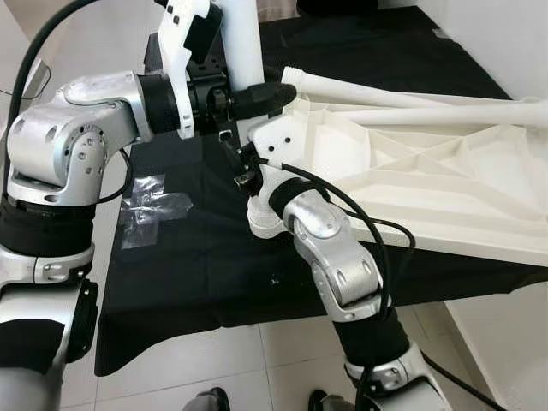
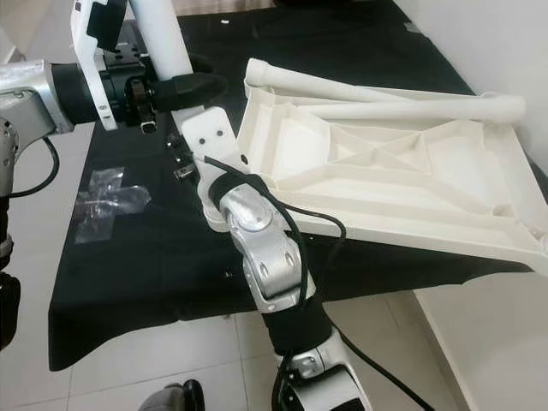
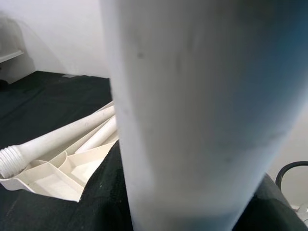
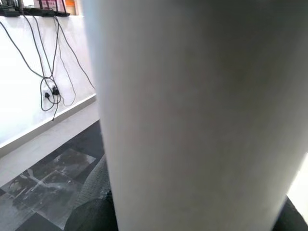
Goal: Building children table
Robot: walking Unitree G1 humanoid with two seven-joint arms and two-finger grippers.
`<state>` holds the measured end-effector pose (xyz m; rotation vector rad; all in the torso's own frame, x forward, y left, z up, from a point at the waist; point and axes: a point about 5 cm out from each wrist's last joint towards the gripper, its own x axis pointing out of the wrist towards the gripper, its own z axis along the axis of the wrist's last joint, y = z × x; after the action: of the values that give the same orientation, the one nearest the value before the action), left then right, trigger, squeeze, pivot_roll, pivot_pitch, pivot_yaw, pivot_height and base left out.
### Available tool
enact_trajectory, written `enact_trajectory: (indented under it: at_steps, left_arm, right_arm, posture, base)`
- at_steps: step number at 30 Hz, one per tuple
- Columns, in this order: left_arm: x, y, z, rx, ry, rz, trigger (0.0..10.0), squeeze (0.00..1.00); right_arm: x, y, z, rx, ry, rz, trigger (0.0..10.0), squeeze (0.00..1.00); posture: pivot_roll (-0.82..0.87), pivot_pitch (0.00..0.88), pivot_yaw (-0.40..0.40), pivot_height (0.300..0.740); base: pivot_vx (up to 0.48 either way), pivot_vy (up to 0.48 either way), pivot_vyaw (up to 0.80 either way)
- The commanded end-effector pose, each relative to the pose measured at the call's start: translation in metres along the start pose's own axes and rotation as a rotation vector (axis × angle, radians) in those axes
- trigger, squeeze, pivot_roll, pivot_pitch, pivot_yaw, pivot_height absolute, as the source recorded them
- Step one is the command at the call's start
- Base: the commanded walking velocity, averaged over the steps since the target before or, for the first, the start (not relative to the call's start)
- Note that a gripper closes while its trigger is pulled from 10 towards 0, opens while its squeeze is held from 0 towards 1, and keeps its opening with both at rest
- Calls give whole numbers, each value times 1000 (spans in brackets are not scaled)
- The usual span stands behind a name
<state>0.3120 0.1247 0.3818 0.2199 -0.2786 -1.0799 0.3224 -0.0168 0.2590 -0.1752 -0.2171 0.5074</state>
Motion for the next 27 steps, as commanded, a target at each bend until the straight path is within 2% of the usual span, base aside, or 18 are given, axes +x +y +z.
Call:
enact_trajectory:
  at_steps: [1, 3, 4, 5, 6, 7, 10, 11, 13, 15, 16, 18, 19, 27]
  left_arm:
    - [-3, 1, 9, 61, -2, 17, 0, 0]
    - [-4, 4, 11, 65, -25, 25, 0, 0]
    - [-3, 4, 13, 67, -38, 21, 0, 0]
    - [-3, 4, 13, 67, -38, 21, 0, 0]
    - [-3, 4, 14, 64, -54, 11, 0, 0]
    - [-2, 3, 16, 60, -68, 0, 0, 0]
    - [-1, 2, 17, 54, -81, -10, 0, 0]
    - [1, 1, 18, 47, -96, -24, 0, 0]
    - [1, 1, 18, 47, -96, -24, 0, 0]
    - [8, -5, 19, 31, -119, -63, 0, 0]
    - [12, -9, 19, 26, -126, -88, 0, 0]
    - [14, -12, 19, 24, -131, -104, 0, 0]
    - [17, -15, 19, 20, -134, -118, 0, 0]
    - [24, -21, 23, 18, -139, -154, 0, 0]
  right_arm:
    - [1, -4, -29, 52, 154, -23, 0, 0]
    - [1, -7, -29, 73, 159, -27, 0, 0]
    - [2, -9, -28, 88, 155, -28, 3451, 0]
    - [2, -9, -28, 88, 155, -28, 3451, 0]
    - [4, -10, -26, 128, 136, -4, 10000, 0]
    - [5, -10, -24, 161, 118, 44, 10000, 0]
    - [7, -11, -22, 171, 97, 101, 10000, 0]
    - [8, -12, -21, 174, 70, 190, 10000, 1000]
    - [8, -12, -21, 174, 70, 190, 10000, 1000]
    - [10, -22, -16, 150, 20, 380, 10000, 1000]
    - [11, -29, -14, 108, 7, 450, 10000, 1000]
    - [12, -34, -13, 78, 4, 486, 10000, 1000]
    - [12, -37, -10, 52, -7, 555, 10000, 0]
    - [13, -40, 0, 28, -43, 714, 10000, 0]
  posture:
    - [43, 226, -2, 740]
    - [43, 235, -4, 740]
    - [43, 236, -5, 740]
    - [43, 236, -5, 740]
    - [43, 241, -6, 740]
    - [44, 250, -11, 740]
    - [44, 252, -12, 740]
    - [45, 256, -14, 740]
    - [45, 256, -14, 740]
    - [46, 268, -21, 740]
    - [47, 275, -24, 740]
    - [47, 275, -24, 740]
    - [52, 281, -26, 740]
    - [68, 291, -19, 740]
  base:
    - [0, 0, 0]
    - [0, 0, 0]
    - [0, 0, 0]
    - [0, 0, 0]
    - [0, 0, 0]
    - [0, 0, 0]
    - [0, 0, 0]
    - [0, 0, 0]
    - [0, 0, 0]
    - [0, 0, 0]
    - [0, 0, 0]
    - [0, 0, 0]
    - [0, 0, 0]
    - [0, 0, 0]
